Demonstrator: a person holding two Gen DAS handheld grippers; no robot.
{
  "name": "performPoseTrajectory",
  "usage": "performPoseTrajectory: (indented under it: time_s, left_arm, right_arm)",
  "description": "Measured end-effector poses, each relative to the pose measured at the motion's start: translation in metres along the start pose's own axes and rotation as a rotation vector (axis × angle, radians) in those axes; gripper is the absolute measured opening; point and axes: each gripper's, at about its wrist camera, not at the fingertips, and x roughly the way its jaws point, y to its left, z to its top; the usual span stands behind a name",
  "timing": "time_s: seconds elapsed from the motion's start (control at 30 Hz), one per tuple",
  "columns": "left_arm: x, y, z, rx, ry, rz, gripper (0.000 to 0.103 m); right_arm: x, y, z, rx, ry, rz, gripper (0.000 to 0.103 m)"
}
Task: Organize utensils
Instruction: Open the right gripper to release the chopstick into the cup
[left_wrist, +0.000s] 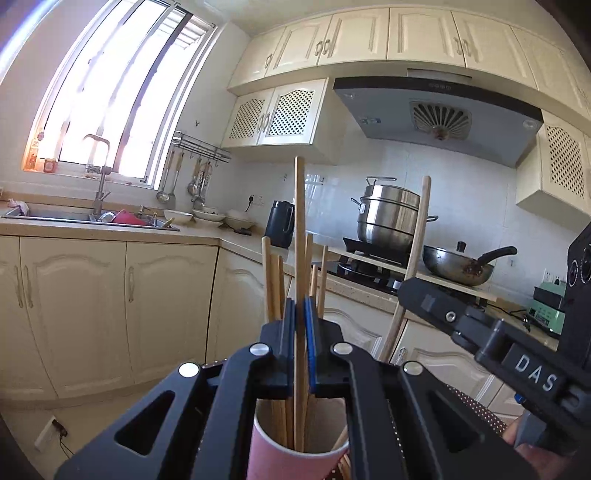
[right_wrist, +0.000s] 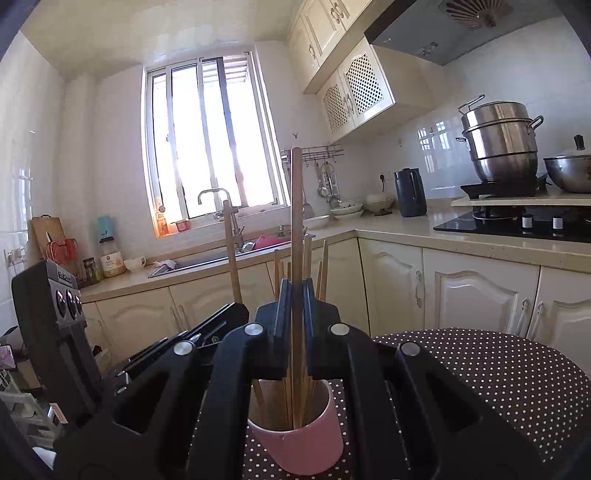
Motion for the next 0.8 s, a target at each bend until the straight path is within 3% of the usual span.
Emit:
performPoseTrajectory:
  time_s: [0.4, 0.8]
  left_arm:
    - [-0.017, -0.007, -0.022, 0.073, 0.056, 0.033, 0.006]
    - [-0.017, 0.004, -0.030, 0.053, 0.119, 0.051, 0.007]
  right_arm:
    - [-0.012, 0.002, -0.026, 0.004, 0.057, -0.033, 0.007]
    - [-0.009, 0.007, -0.032, 0.010, 0.099, -0.040, 0.007]
